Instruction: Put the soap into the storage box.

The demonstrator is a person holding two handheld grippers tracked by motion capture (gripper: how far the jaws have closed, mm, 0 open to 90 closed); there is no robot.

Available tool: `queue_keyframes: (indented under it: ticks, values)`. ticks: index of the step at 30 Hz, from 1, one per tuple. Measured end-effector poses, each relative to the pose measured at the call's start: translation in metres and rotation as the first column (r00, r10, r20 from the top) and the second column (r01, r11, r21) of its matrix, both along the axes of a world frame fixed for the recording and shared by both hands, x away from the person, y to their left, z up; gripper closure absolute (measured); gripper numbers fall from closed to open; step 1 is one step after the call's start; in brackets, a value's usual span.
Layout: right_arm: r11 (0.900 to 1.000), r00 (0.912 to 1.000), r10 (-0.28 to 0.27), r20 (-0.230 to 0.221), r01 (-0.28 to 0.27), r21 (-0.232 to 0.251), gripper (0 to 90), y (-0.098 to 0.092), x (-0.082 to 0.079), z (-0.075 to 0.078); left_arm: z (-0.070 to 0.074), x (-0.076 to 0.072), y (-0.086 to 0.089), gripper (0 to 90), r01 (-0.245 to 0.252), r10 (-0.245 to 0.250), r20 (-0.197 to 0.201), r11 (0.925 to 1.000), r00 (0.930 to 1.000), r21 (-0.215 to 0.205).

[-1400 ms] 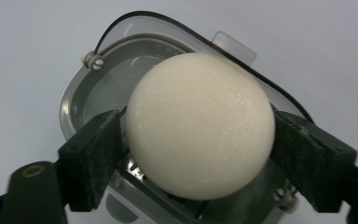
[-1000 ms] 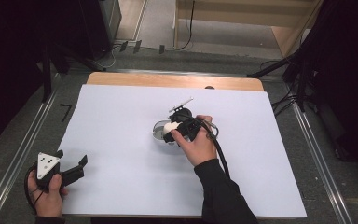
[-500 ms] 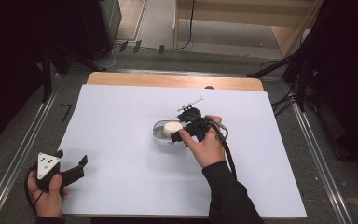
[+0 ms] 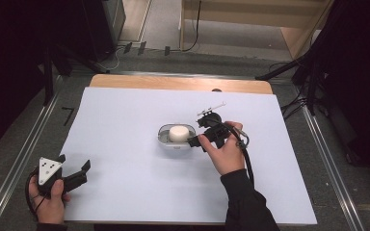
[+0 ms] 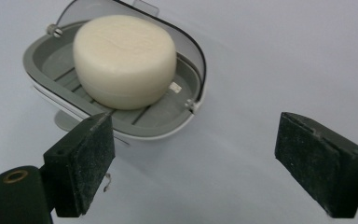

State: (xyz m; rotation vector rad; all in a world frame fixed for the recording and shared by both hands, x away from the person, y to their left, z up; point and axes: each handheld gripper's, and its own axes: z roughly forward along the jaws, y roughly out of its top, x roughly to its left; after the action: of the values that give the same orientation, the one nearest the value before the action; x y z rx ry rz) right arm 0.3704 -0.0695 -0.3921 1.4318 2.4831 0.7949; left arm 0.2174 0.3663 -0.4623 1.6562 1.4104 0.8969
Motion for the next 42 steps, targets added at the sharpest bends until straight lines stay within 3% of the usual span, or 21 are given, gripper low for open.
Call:
queue_keyframes:
  ticks: [14, 42]
  values:
    - [0.998, 0.9985, -0.054, -0.003, 0.054, 0.015, 10.8, -0.041, -0.008, -0.005, 0.000, 0.000, 0.000, 13.9, -0.003, 0.003, 0.002, 1.0000, 1.0000, 0.004]
    - [0.989, 0.9896, -0.143, 0.018, 0.142, 0.051, 9.9, -0.118, -0.036, -0.032, 0.000, 0.000, -0.001, 13.9, -0.002, 0.002, 0.001, 0.9999, 1.0000, 0.017]
